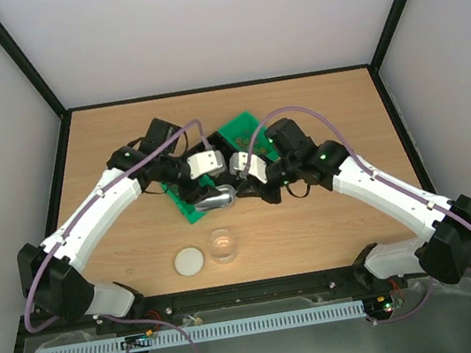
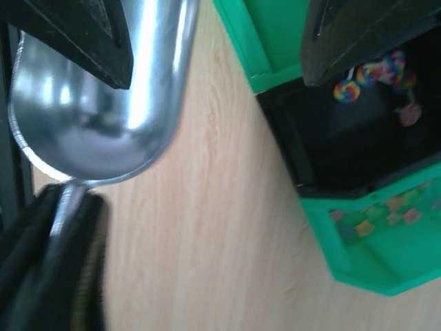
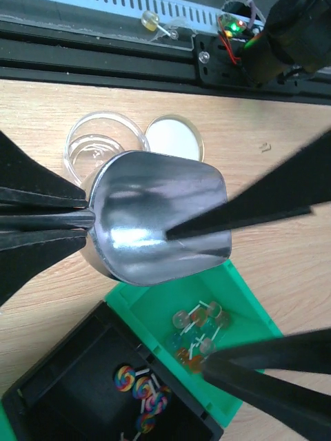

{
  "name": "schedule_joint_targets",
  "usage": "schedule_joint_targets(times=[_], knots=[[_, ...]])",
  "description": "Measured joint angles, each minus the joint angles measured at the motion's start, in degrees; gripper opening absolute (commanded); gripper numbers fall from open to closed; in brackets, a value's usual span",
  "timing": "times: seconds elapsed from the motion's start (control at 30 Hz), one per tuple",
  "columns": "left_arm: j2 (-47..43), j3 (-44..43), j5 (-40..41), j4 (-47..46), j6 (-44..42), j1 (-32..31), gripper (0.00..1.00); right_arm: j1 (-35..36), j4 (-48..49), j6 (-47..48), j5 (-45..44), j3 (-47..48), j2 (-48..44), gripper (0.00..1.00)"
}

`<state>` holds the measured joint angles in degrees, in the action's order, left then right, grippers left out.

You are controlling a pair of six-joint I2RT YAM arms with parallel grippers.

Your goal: Pack the candies

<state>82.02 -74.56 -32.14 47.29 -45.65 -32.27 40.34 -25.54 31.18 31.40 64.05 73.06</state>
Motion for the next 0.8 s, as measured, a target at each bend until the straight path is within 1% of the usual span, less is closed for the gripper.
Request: schedule_joint_targets(times=[0.03, 0.1, 0.23, 0.33, 0.4, 0.53, 0.63, 0.8], knots=[[-0.2, 0.0, 0.3, -0.7, 1.7, 0.8, 0.75, -0.4, 0.0, -0.7, -0.3, 0.0, 0.0, 0.01], [-0.4, 0.0, 1.5, -2.4, 5.1, 3.2, 0.76, -1.1, 0.2, -2.7, -0.9, 0.0, 0.0, 0.01], [0.2, -0.5, 5.0, -5.7, 11.4, 9.2, 0.74, -4.7, 0.9, -7.6, -3.4, 0.0, 0.2, 0.01], [3.3, -2.6, 7.6, -7.5, 15.2, 12.8, 0.72, -7.0, 1.2, -11.1, -6.6, 0.7, 1.1, 0.01], [6.9, -4.9, 9.9, -8.3, 17.0, 14.8, 0.71, -8.1, 1.4, -13.0, -9.3, 1.3, 1.8, 0.01], [14.0, -7.9, 13.8, -9.8, 19.4, 16.0, 0.68, -9.6, 1.2, -16.0, -13.7, 3.1, 2.8, 0.01], [19.0, -10.4, 15.2, -9.8, 20.5, 16.1, 0.65, -11.1, 1.2, -17.6, -15.9, 4.0, 3.3, 0.01], [28.1, -18.8, 15.3, -9.2, 20.6, 15.6, 0.64, -14.3, 1.0, -19.0, -18.7, 4.1, 4.0, 0.01]])
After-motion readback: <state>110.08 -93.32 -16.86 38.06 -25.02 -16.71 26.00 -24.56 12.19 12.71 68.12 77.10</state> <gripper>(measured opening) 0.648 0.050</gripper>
